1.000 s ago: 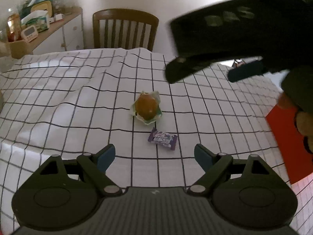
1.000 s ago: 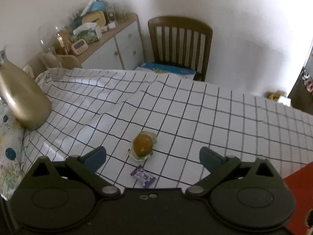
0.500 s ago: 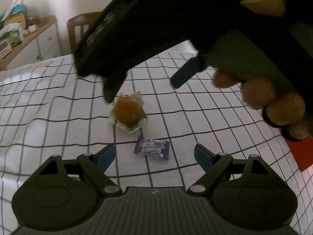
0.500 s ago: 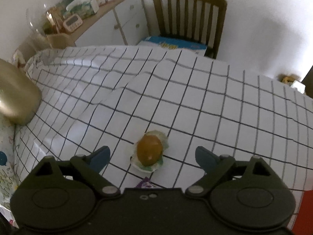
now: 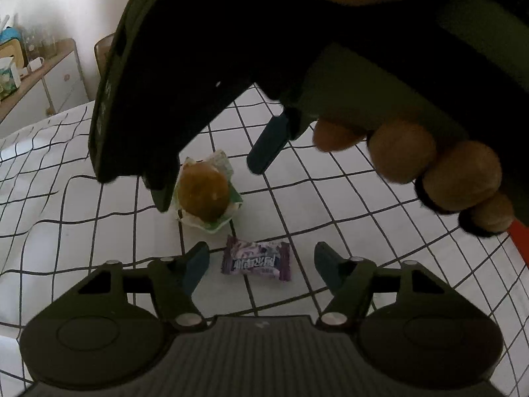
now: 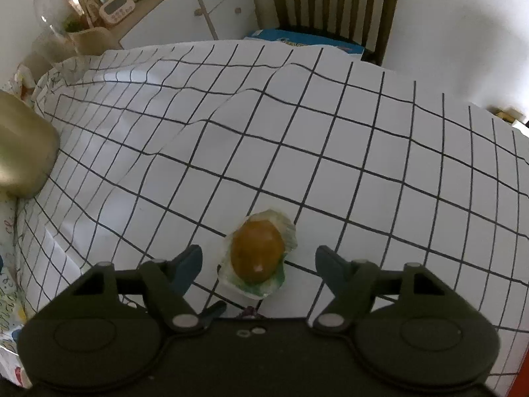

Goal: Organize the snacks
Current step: 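Grasp the purple candy with left tool while right grasps the wrapped round bun, then carry the candy and bun over the red box and lower them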

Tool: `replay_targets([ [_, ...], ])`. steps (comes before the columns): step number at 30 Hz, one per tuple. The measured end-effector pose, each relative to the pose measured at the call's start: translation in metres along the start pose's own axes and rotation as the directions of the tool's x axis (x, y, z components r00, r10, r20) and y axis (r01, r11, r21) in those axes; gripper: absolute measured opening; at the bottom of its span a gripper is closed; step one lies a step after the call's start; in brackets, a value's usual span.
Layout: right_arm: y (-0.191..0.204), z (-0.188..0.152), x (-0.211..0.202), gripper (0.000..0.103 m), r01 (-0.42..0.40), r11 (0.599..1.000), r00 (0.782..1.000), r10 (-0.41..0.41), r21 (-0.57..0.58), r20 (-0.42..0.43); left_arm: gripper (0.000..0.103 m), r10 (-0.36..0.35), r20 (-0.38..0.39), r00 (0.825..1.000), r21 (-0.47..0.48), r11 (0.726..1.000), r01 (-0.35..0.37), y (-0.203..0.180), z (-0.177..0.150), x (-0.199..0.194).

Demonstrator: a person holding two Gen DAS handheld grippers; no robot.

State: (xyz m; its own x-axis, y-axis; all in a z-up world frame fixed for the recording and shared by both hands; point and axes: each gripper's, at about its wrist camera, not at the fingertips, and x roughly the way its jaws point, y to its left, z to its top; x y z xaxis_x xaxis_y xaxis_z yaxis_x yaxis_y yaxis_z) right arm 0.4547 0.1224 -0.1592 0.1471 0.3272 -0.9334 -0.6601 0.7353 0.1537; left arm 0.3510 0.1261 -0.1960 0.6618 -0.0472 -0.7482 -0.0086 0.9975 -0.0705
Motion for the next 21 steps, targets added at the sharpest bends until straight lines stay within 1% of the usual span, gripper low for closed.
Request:
replay_targets([
  [2,0.001,0.000,0.003,0.072,0.003,1.000,1.000,-0.003,-0.008,-0.005,0.065,0.013,0.009,1.000,0.001,1.000,-0.013,-0.001,-0.001,0.000],
  [4,0.002,0.000,0.006,0.068,0.003,1.000,1.000,-0.003,-0.009,-0.011,0.056,0.024,0.014,1.000,0.010,1.000,-0.024,-0.003,-0.002,-0.001],
  [5,0.001,-0.001,0.007,0.065,0.001,1.000,1.000,-0.001,-0.008,-0.014,0.054,0.028,0.015,1.000,0.011,1.000,-0.028,-0.005,-0.001,-0.001],
  [6,0.001,-0.001,0.009,0.059,0.003,1.000,1.000,-0.003,-0.004,-0.018,0.049,0.031,0.016,0.999,0.011,0.999,-0.031,-0.005,-0.001,-0.001],
  [7,0.000,-0.002,0.011,0.058,0.002,1.000,1.000,-0.002,0.004,-0.022,0.044,0.035,0.016,0.999,0.011,0.999,-0.035,-0.005,-0.001,-0.002],
  [9,-0.002,-0.003,0.012,0.052,-0.010,1.000,1.000,0.010,0.026,-0.023,0.041,0.043,0.018,0.999,0.010,0.999,-0.043,-0.006,-0.001,-0.002],
  [10,-0.003,-0.004,0.012,0.051,-0.011,0.999,1.000,0.011,0.032,-0.016,0.040,0.044,0.019,0.999,0.013,0.999,-0.045,-0.007,-0.002,-0.002],
  [11,-0.003,-0.005,0.011,0.044,-0.016,0.999,1.000,0.016,0.036,-0.011,0.038,0.045,0.020,0.999,0.014,0.999,-0.045,-0.007,-0.002,-0.003],
  [12,-0.004,-0.006,0.010,0.040,-0.016,0.999,1.000,0.016,0.042,-0.007,0.035,0.044,0.021,0.999,0.015,0.999,-0.044,-0.008,-0.002,-0.003],
  [16,-0.006,-0.009,0.005,0.038,0.002,0.998,1.000,-0.003,0.060,0.021,0.030,0.041,0.023,0.999,0.011,0.999,-0.042,-0.015,-0.004,-0.006],
  [21,-0.016,-0.013,-0.003,0.035,0.021,0.995,0.998,-0.026,0.097,0.049,0.028,0.056,0.016,0.998,-0.014,0.998,-0.056,-0.016,-0.005,-0.011],
])
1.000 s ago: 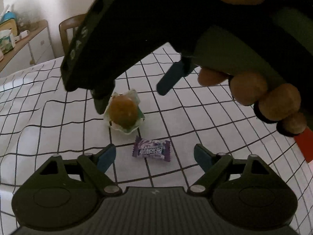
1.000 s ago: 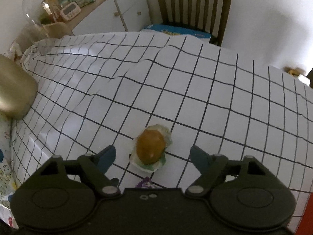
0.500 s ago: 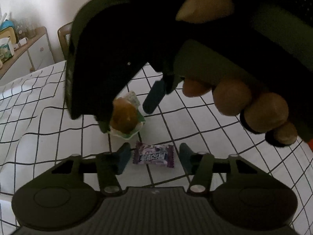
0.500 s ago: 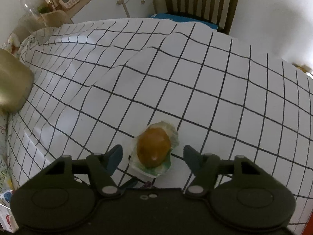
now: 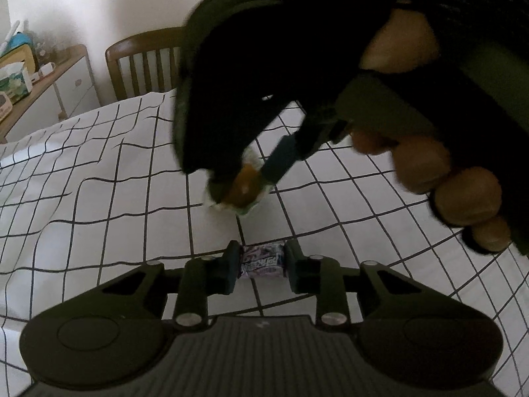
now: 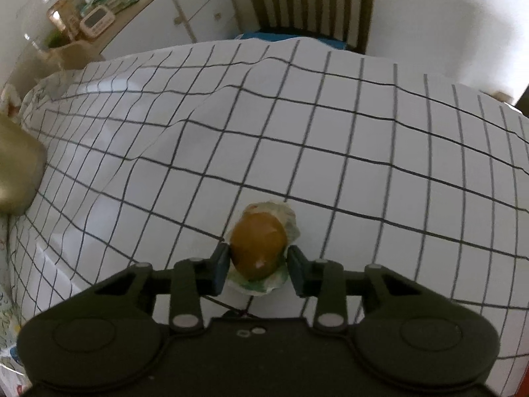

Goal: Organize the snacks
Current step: 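Carry the candy and bun over the red box and lower them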

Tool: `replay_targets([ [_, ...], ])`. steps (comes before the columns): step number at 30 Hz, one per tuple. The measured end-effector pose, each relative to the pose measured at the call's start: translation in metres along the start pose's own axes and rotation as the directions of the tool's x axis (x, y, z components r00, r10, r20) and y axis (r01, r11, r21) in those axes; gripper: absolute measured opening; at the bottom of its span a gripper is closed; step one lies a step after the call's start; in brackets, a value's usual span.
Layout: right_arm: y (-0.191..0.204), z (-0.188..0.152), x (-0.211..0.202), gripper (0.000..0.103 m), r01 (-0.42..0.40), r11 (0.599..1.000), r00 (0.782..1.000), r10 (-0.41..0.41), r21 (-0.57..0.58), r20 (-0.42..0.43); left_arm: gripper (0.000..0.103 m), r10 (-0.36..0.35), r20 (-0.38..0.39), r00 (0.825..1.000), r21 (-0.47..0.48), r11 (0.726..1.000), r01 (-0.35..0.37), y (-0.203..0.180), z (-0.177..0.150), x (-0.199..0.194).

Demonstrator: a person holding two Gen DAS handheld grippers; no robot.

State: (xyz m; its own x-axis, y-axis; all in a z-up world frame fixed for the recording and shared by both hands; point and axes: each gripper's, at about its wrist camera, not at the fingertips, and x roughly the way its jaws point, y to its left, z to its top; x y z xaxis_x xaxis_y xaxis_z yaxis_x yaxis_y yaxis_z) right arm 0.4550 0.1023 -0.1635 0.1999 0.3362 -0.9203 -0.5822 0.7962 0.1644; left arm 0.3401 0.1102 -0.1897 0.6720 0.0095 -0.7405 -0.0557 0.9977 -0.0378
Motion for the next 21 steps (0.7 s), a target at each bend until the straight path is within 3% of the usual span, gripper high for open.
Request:
replay_targets([
  [11,-0.036,-0.023,-0.038,0.035,0.023,0.998,0.999,-0.025,0.055,0.039,0.026,-0.038,-0.041,0.998,-0.160,0.987,0.031,0.023,-0.002,-0.012],
  [21,-0.062,-0.066,-0.079,0.035,0.034,0.996,0.998,-0.038,0.082,0.045,0.026,-0.057,-0.056,0.997,-0.200,0.979,0.044,0.019,-0.001,-0.034],
])
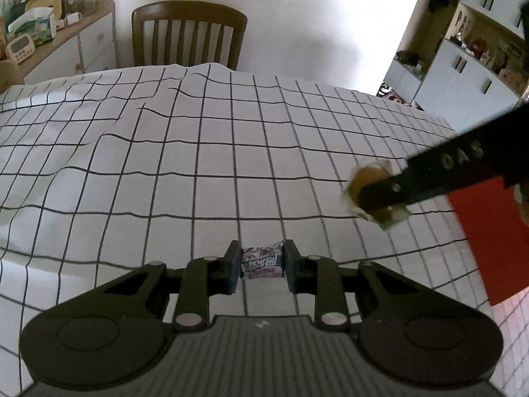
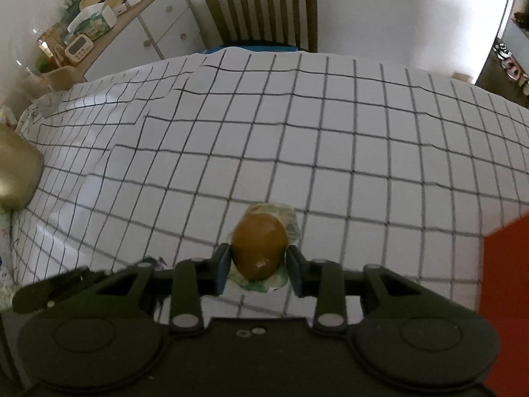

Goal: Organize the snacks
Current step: 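Carry the candy and bun over the red box and lower them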

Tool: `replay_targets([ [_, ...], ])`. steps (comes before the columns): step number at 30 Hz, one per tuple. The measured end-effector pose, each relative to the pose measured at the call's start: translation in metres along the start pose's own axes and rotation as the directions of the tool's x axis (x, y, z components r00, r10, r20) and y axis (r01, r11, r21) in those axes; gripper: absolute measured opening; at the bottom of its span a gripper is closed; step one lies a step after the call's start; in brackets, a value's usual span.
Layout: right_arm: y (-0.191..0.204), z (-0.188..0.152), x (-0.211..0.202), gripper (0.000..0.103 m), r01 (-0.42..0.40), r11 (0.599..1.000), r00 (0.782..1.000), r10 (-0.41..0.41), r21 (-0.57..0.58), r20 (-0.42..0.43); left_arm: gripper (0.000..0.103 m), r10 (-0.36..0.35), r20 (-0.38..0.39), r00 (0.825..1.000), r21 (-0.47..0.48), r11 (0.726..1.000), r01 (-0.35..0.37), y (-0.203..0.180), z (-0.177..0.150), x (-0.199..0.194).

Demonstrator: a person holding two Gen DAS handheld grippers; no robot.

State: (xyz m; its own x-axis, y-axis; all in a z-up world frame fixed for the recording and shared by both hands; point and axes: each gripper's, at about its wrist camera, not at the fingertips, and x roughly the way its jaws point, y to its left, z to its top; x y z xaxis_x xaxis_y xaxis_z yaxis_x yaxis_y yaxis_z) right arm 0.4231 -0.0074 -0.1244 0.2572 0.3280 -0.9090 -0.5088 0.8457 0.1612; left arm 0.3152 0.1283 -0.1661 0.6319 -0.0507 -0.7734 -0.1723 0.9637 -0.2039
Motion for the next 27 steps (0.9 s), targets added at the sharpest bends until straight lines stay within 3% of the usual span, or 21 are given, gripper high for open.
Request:
replay_targets([
  [18,-0.038,-0.063,-0.106,0.035,-0.035,0.999,0.997,0.035,0.005,0.070,0.026,-0.089,0.050,0.995,0.067,0.994,0.086,-0.084,-0.003,-0.087],
  [27,-0.078,-0.092,-0.158,0.035,-0.044,0.999,0.990,0.041,0.016,0.133,0.026,-0.119,0.064,0.991,0.128,0.986,0.110,-0.151,0.000,-0.111],
])
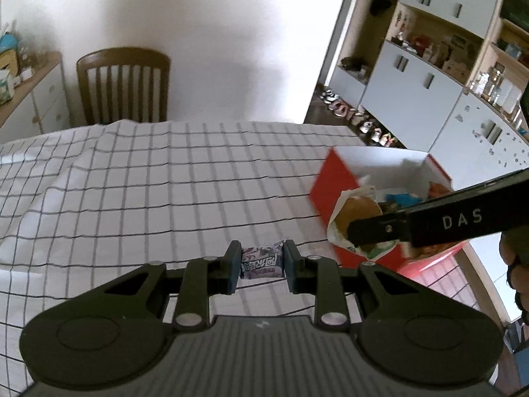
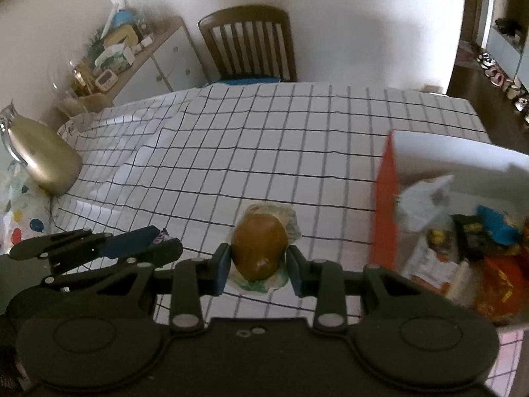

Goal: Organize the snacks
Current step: 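Carry the candy and bun over the red box and lower them, then open both tools to release the bun and candy into the box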

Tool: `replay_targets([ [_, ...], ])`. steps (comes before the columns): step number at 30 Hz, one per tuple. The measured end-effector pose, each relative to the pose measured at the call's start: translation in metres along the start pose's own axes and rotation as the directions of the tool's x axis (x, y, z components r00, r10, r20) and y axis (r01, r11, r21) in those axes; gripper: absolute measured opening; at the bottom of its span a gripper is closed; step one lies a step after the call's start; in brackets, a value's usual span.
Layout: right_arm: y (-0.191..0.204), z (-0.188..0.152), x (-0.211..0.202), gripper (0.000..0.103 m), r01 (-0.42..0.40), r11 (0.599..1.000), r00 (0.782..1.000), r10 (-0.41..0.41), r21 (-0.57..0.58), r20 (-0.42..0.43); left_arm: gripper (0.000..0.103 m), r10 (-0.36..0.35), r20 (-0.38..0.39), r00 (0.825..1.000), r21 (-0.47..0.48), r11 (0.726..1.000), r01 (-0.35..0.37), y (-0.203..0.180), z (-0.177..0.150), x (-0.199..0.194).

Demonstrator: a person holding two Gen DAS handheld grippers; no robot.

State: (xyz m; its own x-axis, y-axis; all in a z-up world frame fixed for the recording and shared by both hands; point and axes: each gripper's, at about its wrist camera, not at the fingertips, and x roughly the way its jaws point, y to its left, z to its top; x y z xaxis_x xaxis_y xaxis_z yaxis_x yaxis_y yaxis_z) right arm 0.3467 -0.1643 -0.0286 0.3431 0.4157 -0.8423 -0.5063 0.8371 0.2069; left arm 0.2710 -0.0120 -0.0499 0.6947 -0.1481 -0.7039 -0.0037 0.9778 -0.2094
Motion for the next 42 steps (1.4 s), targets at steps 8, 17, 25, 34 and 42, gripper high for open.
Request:
replay_targets([
  [8,-0.056,-0.016,-0.041,0.035,0.021,0.999,0.999,-0.022,0.030,0.044,0.026,-0.034,-0.002,0.999,0.050,0.998,0.034,-0.066,0.014,0.011],
  [17,-0.132,-0.030,-0.069,0.035,0.065,0.995,0.996,-0.070,0.078,0.063,0.026,-0.041,-0.028,0.999,0.094,0.995,0.044,-0.137,0.024,0.041],
  [25,-0.191,-0.039,-0.073,0.035,0.099,0.988,0.993,-0.107,0.119,0.058,0.026,-0.015,-0.084,0.996,0.110,0.994,0.024,-0.179,0.034,0.087],
  [34,-0.225,-0.043,-0.058,0.035,0.117,0.986,0.992,-0.121,0.115,0.026,0.026,0.034,-0.189,0.981,0.100,0.995,-0.015,-0.203,0.040,0.141],
  [42,-0.207,-0.035,-0.041,0.027,0.079,0.997,0.997,-0.079,0.003,0.003,0.027,0.085,-0.284,0.955,0.069,0.995,-0.068,-0.203,0.040,0.183],
])
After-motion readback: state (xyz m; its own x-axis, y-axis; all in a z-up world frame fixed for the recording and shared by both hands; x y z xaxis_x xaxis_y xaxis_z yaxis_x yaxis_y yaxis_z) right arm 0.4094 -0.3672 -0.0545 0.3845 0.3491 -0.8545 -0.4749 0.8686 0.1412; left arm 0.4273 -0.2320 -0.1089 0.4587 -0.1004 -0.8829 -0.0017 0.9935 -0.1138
